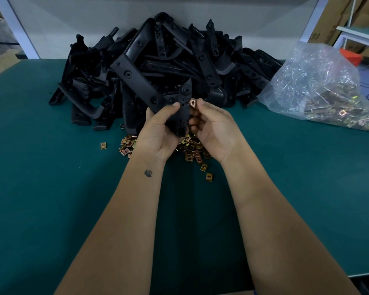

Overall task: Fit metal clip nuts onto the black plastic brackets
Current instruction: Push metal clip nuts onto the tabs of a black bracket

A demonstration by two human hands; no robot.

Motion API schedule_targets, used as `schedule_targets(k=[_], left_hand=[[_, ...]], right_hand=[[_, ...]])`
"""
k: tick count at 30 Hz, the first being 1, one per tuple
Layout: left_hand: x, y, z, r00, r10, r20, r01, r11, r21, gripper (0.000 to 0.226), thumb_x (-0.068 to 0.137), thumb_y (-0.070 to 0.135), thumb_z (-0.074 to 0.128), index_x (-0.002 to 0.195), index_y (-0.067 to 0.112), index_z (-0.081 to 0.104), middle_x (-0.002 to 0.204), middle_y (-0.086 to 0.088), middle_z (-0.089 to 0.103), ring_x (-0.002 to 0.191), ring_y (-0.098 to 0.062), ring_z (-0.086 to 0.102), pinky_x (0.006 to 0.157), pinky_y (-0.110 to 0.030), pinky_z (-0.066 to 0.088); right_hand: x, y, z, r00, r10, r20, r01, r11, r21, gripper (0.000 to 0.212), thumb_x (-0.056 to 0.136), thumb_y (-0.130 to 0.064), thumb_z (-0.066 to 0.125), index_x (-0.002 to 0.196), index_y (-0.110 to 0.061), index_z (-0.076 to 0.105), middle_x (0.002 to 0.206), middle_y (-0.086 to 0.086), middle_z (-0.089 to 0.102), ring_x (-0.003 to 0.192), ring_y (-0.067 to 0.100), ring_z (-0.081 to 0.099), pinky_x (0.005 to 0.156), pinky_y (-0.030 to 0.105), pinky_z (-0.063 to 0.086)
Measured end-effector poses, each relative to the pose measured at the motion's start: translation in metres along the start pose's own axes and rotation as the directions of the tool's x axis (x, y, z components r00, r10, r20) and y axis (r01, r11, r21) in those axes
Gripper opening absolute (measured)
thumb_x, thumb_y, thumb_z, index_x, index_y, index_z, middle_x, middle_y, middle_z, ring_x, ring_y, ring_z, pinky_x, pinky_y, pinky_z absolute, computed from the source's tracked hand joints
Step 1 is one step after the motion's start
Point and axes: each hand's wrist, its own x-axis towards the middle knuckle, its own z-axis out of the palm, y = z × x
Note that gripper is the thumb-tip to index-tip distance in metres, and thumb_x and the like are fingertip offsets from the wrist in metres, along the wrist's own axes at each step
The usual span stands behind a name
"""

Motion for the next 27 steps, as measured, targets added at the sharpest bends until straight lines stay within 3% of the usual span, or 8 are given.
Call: schedule_targets(k=[5, 8, 12, 19, 27], left_hand=[[-0.0012, 0.0021, 0.0009, 0.999, -0.036, -0.006, 0.036, 0.999, -0.015, 0.049, 0.094, 0.004, 0.058, 0.14, 0.005, 0.042, 0.141, -0.023, 0.054, 0.11, -0.033, 0.058, 0.076, -0.039, 0.055], [-0.0027, 0.0021, 0.0014, 1.0, -0.015, 0.0, 0.015, 1.0, 0.014, 0.032, 0.094, 0.003, 0.06, 0.122, 0.014, 0.049, 0.128, -0.016, 0.063, 0.103, -0.028, 0.063, 0.072, -0.036, 0.056], [-0.0033, 0.0047, -0.0005, 1.0, 0.015, -0.016, -0.013, 0.993, 0.118, 0.028, 0.093, 0.004, 0.063, 0.114, 0.019, 0.051, 0.107, -0.003, 0.07, 0.092, -0.019, 0.069, 0.078, -0.035, 0.055], [-0.0027, 0.0069, -0.0049, 0.999, 0.03, 0.022, -0.034, 0.972, 0.233, 0.028, 0.092, 0.006, 0.065, 0.111, 0.022, 0.052, 0.114, -0.003, 0.069, 0.101, -0.02, 0.067, 0.083, -0.037, 0.054], [-0.0046, 0.0053, -0.0032, 0.999, 0.006, 0.042, -0.015, 0.977, 0.214, 0.036, 0.092, 0.009, 0.066, 0.121, 0.024, 0.051, 0.108, 0.002, 0.071, 0.091, -0.014, 0.07, 0.063, -0.028, 0.055]], right_hand=[[-0.0013, 0.0002, 0.0022, 0.998, -0.058, -0.002, 0.058, 0.997, -0.055, 0.014, 0.098, -0.013, 0.057, 0.094, -0.011, 0.071, 0.077, -0.001, 0.068, 0.062, 0.007, 0.057, 0.06, 0.019, 0.047], [-0.0012, -0.0001, 0.0017, 0.996, -0.081, -0.038, 0.078, 0.993, -0.088, 0.01, 0.094, -0.007, 0.061, 0.094, -0.008, 0.071, 0.073, -0.001, 0.065, 0.061, 0.007, 0.057, 0.059, 0.019, 0.048], [-0.0016, -0.0026, -0.0022, 0.996, -0.082, -0.043, 0.073, 0.983, -0.169, 0.009, 0.092, -0.006, 0.064, 0.089, -0.01, 0.071, 0.067, -0.004, 0.064, 0.062, 0.007, 0.056, 0.061, 0.02, 0.048], [-0.0024, -0.0041, -0.0041, 0.998, -0.06, -0.014, 0.056, 0.979, -0.194, 0.017, 0.091, -0.003, 0.064, 0.077, -0.011, 0.07, 0.063, -0.002, 0.06, 0.06, 0.007, 0.054, 0.058, 0.019, 0.047], [-0.0037, -0.0042, -0.0025, 0.997, -0.073, -0.024, 0.07, 0.993, -0.095, 0.02, 0.09, -0.001, 0.064, 0.074, -0.011, 0.07, 0.061, -0.004, 0.062, 0.059, 0.005, 0.055, 0.058, 0.018, 0.047]])
